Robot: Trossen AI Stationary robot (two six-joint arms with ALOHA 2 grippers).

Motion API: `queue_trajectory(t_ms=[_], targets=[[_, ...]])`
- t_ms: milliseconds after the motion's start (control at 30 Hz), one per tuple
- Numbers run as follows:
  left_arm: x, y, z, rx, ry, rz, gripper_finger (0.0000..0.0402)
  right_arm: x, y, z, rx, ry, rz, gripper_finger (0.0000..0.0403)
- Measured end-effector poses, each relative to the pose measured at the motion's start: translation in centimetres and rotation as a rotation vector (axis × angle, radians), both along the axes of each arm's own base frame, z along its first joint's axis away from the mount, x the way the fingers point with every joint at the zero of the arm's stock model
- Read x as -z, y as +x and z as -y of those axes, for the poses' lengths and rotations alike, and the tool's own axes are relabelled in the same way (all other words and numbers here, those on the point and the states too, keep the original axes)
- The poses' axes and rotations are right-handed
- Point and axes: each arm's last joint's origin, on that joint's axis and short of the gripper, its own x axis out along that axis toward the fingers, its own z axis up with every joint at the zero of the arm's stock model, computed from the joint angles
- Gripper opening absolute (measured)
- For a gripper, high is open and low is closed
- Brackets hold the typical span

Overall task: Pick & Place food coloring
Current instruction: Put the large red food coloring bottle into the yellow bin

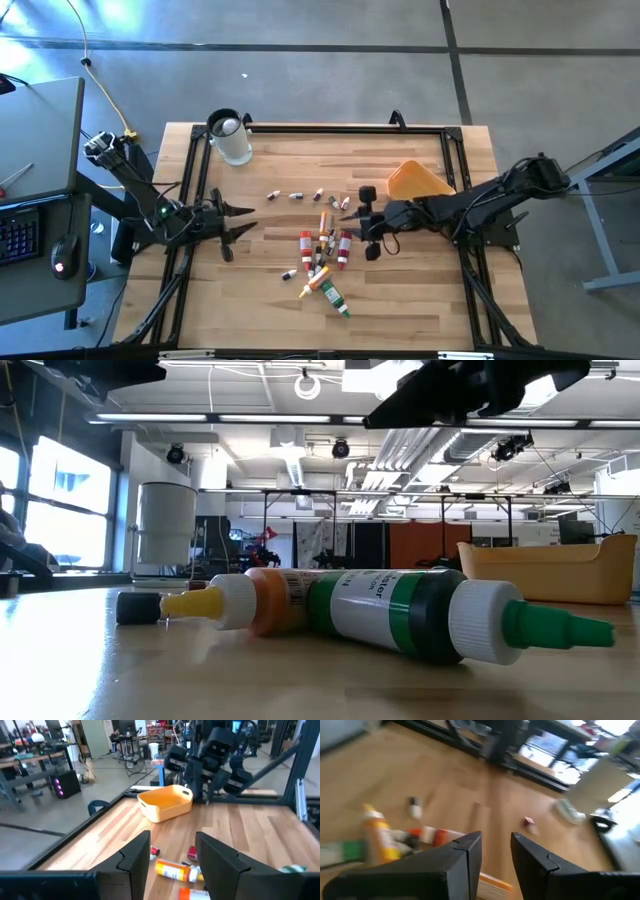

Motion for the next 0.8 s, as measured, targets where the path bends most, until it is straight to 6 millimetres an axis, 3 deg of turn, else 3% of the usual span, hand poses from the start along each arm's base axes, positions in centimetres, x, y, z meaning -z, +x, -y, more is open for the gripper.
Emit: queue_trajectory(t_ms=[233,600,800], targets=[[0.3,0.2,0.2,0.003,-0.016,-0.008,0.0153,0.5,0.2,-0.4,-0.159,0.112,-0.033,0.0104],[0.2,0.2,0.2,-0.005,-0.02,-0.002,0.0153,5.4,1.7,-1.3,-0.358,0.13,-0.224,0.0173],[0.3,0.2,0.1,-0.024,-0.015,-0.002,0.0153,7.5,2.0,-1.5,-0.454,0.047,-0.297,0.0181]])
